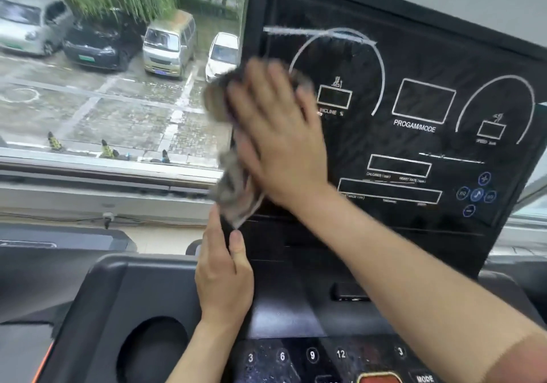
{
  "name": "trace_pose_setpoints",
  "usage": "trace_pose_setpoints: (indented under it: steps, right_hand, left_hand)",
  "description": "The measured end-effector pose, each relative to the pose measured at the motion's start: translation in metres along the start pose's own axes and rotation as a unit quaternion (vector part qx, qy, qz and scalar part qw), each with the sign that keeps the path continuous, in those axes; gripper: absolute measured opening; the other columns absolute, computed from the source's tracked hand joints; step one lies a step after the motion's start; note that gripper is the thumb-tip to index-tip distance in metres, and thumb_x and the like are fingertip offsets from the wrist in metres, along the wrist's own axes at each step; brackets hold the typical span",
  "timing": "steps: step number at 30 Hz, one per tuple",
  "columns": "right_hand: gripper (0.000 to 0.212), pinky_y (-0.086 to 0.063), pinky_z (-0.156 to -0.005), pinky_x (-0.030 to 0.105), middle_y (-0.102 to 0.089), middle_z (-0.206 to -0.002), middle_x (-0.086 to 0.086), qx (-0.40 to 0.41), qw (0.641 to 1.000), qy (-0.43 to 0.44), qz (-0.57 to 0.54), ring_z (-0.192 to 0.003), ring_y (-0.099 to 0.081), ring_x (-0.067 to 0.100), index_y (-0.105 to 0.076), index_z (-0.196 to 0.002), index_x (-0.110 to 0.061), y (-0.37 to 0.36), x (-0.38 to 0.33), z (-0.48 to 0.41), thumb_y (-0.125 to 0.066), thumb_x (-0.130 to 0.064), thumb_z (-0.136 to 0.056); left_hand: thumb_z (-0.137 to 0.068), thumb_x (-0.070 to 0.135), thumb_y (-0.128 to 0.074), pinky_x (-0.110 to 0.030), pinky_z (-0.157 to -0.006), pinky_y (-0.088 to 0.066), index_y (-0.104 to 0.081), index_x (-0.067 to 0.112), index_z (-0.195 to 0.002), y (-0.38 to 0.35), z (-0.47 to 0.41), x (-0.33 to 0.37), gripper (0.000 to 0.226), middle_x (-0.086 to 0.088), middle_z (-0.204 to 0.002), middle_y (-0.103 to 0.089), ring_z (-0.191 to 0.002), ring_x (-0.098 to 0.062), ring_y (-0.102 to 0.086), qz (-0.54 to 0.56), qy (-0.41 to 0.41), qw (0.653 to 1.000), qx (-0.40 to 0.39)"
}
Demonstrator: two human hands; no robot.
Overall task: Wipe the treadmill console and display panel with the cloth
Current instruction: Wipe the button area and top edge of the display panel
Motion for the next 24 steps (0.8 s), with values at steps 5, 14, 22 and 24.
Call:
trace_pose_setpoints:
  steps: [5, 14, 22, 24]
  right_hand:
    - [0.026, -0.033, -0.108, 0.043, -0.069, -0.111, 0.007, -0.097, 0.964, 0.245, -0.032, -0.128, -0.052, 0.028, -0.070, -0.092, -0.015, -0.010, -0.027, 0.042, -0.048, -0.028, -0.096]
    - [0.035, -0.035, -0.104, 0.047, -0.056, -0.058, 0.002, -0.057, 0.982, 0.179, 0.031, -0.071, -0.054, 0.027, -0.065, -0.056, -0.011, -0.011, -0.034, -0.030, -0.052, -0.027, -0.084]
    - [0.039, -0.040, -0.098, 0.041, -0.056, -0.064, 0.007, -0.064, 0.949, 0.306, -0.050, -0.071, -0.055, 0.030, -0.059, -0.064, -0.012, -0.017, -0.033, 0.010, -0.044, -0.031, -0.095]
    - [0.044, -0.039, -0.100, 0.042, -0.059, -0.068, 0.006, -0.036, 0.952, 0.303, -0.022, -0.077, -0.058, 0.029, -0.060, -0.066, -0.012, -0.010, -0.010, -0.027, -0.040, -0.035, -0.097]
  left_hand:
    - [-0.083, 0.018, -0.042, -0.026, -0.073, -0.039, -0.063, -0.004, -0.108, 0.000, -0.002, -0.010, 0.039, -0.016, -0.095, -0.064, -0.088, -0.039, -0.059, 0.037, -0.004, 0.999, 0.018]
    - [-0.099, 0.029, -0.043, -0.018, -0.092, -0.034, -0.045, 0.021, -0.139, 0.006, 0.001, 0.002, 0.041, 0.017, -0.122, -0.049, -0.117, -0.004, -0.045, 0.049, 0.030, 0.998, -0.016]
    - [-0.094, 0.022, -0.050, -0.033, -0.078, -0.034, -0.055, 0.007, -0.114, 0.006, 0.003, -0.004, 0.025, -0.005, -0.102, -0.057, -0.100, -0.030, -0.053, 0.030, 0.078, 0.996, -0.008]
    - [-0.095, 0.025, -0.045, -0.029, -0.086, -0.033, -0.045, 0.019, -0.133, 0.009, -0.002, 0.011, 0.038, 0.011, -0.114, -0.049, -0.108, -0.015, -0.047, 0.049, 0.053, 0.997, -0.013]
Point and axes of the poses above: each hand's wrist, its own z-axis away from the middle knuckle, its own y-axis out of the back of the hand, x = y × z, the point moved 1 cm from there along -z, towards the middle knuckle
